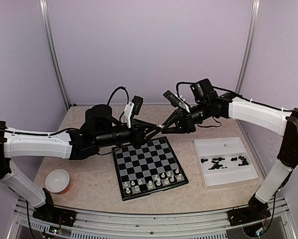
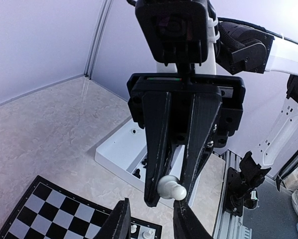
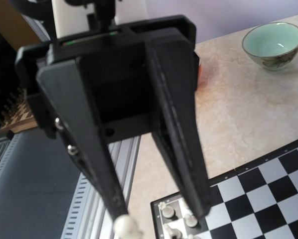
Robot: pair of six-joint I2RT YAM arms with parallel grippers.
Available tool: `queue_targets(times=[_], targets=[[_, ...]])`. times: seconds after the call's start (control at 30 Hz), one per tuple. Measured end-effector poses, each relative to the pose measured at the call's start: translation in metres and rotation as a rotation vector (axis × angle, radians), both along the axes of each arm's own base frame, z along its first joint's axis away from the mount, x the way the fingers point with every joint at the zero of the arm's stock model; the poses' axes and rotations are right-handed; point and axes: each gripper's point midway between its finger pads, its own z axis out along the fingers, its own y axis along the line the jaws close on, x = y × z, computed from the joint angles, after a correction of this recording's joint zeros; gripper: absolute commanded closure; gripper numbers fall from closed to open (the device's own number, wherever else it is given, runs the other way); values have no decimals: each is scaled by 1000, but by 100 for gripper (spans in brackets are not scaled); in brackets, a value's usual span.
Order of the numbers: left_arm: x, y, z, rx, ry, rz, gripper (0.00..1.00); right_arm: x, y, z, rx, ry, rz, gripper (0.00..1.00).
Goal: Set up the chess pieces on the board
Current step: Pass from the right arm to the left
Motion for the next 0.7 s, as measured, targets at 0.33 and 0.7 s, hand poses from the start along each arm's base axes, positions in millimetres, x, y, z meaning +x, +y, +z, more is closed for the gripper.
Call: queue_targets(times=[0.33, 0.7], targets=[[-1, -2, -1, 11, -22, -21, 64, -1, -2, -1, 4, 11, 6, 89], [0, -4, 1, 31, -77, -31, 63, -3, -4, 1, 14, 27, 19, 88]])
